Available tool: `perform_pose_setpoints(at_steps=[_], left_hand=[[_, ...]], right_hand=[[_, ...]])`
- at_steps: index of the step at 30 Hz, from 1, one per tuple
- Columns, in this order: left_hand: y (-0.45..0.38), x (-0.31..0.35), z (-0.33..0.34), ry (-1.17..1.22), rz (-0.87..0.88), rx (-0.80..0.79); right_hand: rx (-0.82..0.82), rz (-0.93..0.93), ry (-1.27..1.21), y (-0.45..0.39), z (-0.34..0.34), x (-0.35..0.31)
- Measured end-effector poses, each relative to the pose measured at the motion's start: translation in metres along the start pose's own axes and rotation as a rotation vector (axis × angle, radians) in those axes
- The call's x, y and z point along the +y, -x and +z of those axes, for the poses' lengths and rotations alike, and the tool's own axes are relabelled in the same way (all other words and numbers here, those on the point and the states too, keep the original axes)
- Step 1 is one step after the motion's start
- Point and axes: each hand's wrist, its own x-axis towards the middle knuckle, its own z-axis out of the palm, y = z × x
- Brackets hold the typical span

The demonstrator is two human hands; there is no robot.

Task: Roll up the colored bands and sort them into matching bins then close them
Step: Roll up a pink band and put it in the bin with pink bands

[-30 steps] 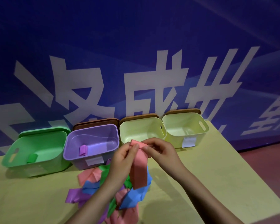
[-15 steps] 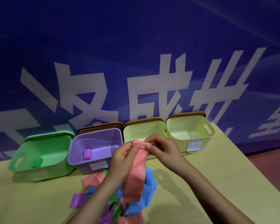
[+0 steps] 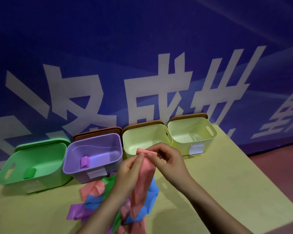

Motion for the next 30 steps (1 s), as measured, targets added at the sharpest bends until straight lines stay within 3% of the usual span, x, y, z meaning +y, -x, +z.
perform_pose_setpoints(at_steps=[6,10,14,18,22,26,30], left_hand=[[0.005,-0.003,0.003,0.259,-0.125,-0.033],[0.009,-0.005,0.004,0.24,-0.111,-0.002],[0.01,-0.004,0.011,0.226,-0.086,0.036],[0.013,-0.002,0.011,0.159,-0.038,-0.004],[0.016,-0.005,0.009,0.019,0.067,-0.063],[0.017,-0.006,0.012,-0.086,0.14,-0.123],[0.023,0.003,0.019,0.042,0.123,-0.104]], right_hand=[[0.045,-0.129,0.191,0.01,-0.004,0.002],[0.004,-0.278,0.361,0.012,-0.011,0.005],[-0.087,-0.325,0.349,0.012,-0.021,0.002],[-0.167,-0.167,0.193,0.019,-0.03,-0.004],[-0.081,0.144,-0.044,0.028,-0.027,-0.013],[-0.085,0.156,0.05,0.027,-0.03,-0.012],[-0.05,0.149,0.006,0.025,-0.028,-0.016]])
